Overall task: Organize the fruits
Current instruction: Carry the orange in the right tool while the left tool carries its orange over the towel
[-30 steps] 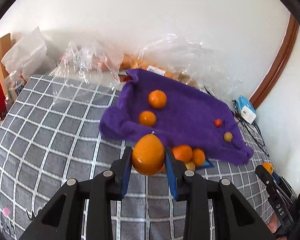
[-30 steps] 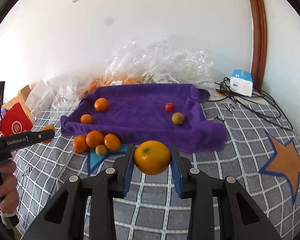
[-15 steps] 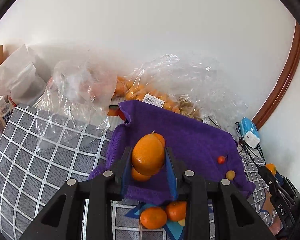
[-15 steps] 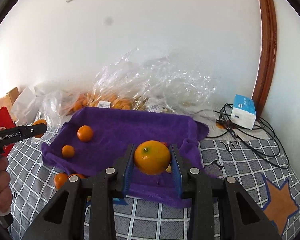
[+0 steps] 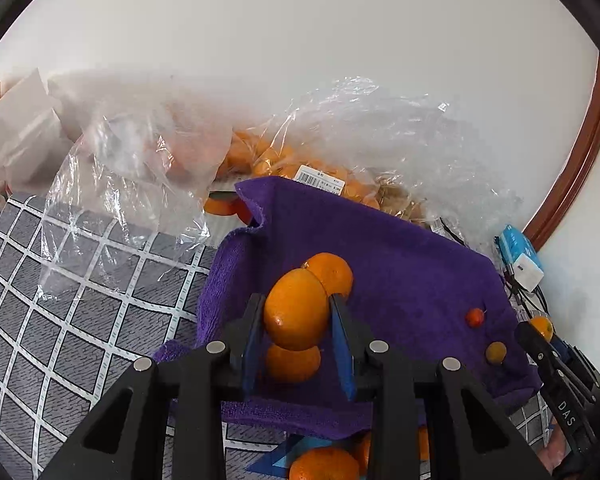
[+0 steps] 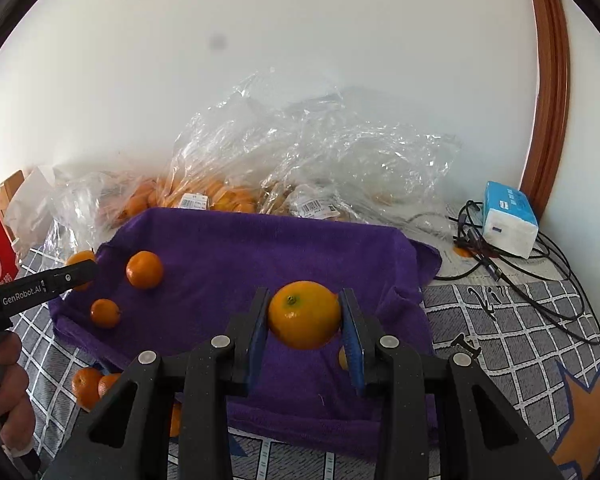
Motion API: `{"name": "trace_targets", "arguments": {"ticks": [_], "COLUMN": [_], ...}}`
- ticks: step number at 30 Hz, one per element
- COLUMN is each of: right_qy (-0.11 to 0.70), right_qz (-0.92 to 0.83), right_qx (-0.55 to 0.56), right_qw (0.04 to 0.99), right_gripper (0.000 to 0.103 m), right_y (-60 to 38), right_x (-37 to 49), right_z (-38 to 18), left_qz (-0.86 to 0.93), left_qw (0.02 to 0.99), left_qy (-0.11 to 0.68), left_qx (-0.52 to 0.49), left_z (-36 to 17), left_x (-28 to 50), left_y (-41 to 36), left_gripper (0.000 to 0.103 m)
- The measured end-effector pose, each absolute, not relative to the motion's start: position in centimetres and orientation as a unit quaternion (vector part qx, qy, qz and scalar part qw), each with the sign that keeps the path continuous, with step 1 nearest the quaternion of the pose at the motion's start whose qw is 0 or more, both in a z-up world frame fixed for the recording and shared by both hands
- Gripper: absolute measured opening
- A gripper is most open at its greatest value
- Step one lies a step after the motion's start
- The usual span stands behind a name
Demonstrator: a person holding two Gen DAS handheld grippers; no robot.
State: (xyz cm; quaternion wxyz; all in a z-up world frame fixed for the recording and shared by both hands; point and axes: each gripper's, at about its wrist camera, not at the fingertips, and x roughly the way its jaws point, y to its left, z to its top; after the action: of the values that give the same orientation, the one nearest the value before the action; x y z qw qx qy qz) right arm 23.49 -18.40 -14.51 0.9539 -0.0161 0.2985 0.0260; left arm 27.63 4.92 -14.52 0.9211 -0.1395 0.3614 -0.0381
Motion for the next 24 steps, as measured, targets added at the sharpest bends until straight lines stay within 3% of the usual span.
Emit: {"name": "trace_targets", "arguments": {"ticks": [24], "right_qy": [0.346], "right_qz": [0.017], "right_qx": [-0.042], "right_qw": [0.937], "right_gripper": [0.034], "right_y": [-18.5], "right_x": [24.6], "right_z": [-17.8], "left_qz": [-0.069], "left_qw": [0.917], "left_qy": [0.369], "left_qx": [-0.133], "left_z": [-16.4], "left_x": [28.1], "left_y": [3.8], "left_gripper": [0.030]}}
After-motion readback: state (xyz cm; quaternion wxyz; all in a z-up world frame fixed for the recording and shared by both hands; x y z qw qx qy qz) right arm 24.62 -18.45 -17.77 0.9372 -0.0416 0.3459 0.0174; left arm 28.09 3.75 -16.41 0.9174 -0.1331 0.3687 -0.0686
